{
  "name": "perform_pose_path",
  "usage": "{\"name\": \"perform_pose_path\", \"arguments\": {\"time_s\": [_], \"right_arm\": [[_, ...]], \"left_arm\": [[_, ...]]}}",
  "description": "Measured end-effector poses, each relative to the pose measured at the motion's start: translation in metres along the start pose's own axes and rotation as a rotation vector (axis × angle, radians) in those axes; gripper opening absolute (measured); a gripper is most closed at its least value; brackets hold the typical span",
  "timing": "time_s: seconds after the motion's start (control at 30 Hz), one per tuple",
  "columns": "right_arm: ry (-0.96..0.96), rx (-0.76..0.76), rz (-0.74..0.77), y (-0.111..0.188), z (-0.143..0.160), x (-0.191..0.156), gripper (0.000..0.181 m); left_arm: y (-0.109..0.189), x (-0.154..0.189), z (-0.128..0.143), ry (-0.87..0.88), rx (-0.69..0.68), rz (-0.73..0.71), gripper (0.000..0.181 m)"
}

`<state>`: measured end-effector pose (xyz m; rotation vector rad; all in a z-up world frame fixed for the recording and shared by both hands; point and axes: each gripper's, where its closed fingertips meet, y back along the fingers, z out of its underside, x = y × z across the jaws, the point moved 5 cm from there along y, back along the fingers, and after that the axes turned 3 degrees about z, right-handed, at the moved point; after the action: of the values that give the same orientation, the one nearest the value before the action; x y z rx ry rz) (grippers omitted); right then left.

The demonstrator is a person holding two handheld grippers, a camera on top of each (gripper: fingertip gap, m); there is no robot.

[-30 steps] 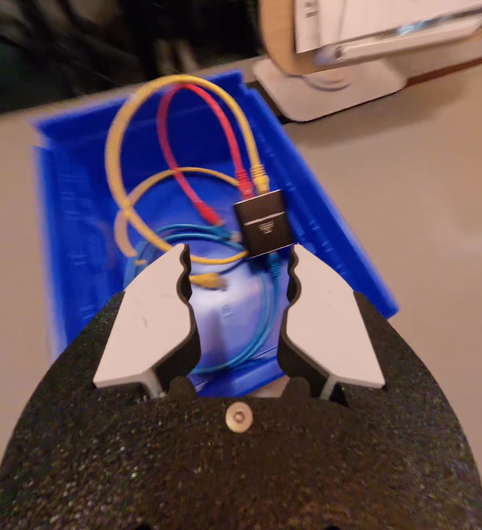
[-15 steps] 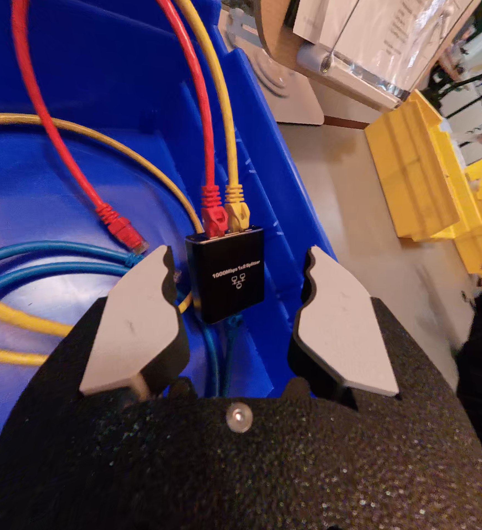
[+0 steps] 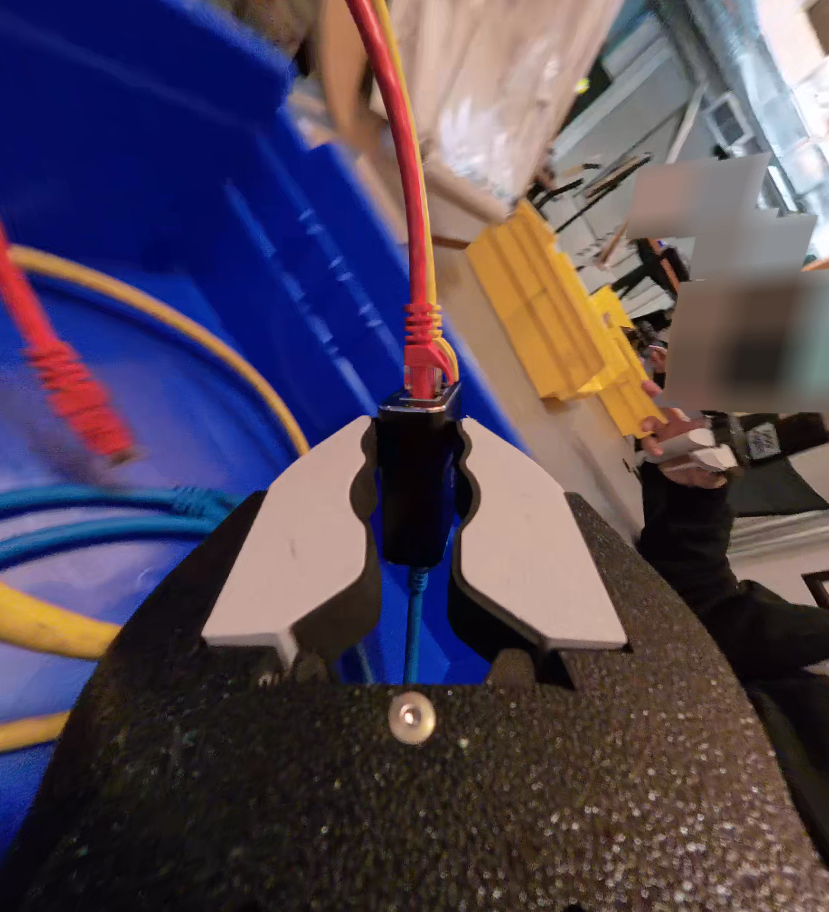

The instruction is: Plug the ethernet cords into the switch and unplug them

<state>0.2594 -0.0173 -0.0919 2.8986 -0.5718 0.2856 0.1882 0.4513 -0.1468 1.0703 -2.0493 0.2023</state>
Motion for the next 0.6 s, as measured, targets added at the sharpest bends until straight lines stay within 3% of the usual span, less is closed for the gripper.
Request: {"name": "perform_pose_path", "arguments": {"time_s": [0.2, 0.4, 0.5, 0.6], "right_arm": [[0.059, -0.005, -0.001, 0.0, -0.009, -0.01, 0.107], [0.071, 0.058, -0.008, 0.007, -0.031, -0.021, 0.107], [0.059, 0.115, -0.015, 0.013, -0.05, -0.03, 0.106], [0.0, 0.18, -0.098, 0.02, -0.073, -0.051, 0.103]], "left_arm": [[0.022, 0.088, -0.052, -0.281, 0.069, -0.026, 0.025], [0.048, 0.234, -0.097, -0.605, 0.114, -0.042, 0.025], [0.043, 0.305, -0.096, -0.656, 0.083, 0.075, 0.025], [0.018, 0.345, -0.075, -0.682, -0.026, 0.144, 0.025]]}}
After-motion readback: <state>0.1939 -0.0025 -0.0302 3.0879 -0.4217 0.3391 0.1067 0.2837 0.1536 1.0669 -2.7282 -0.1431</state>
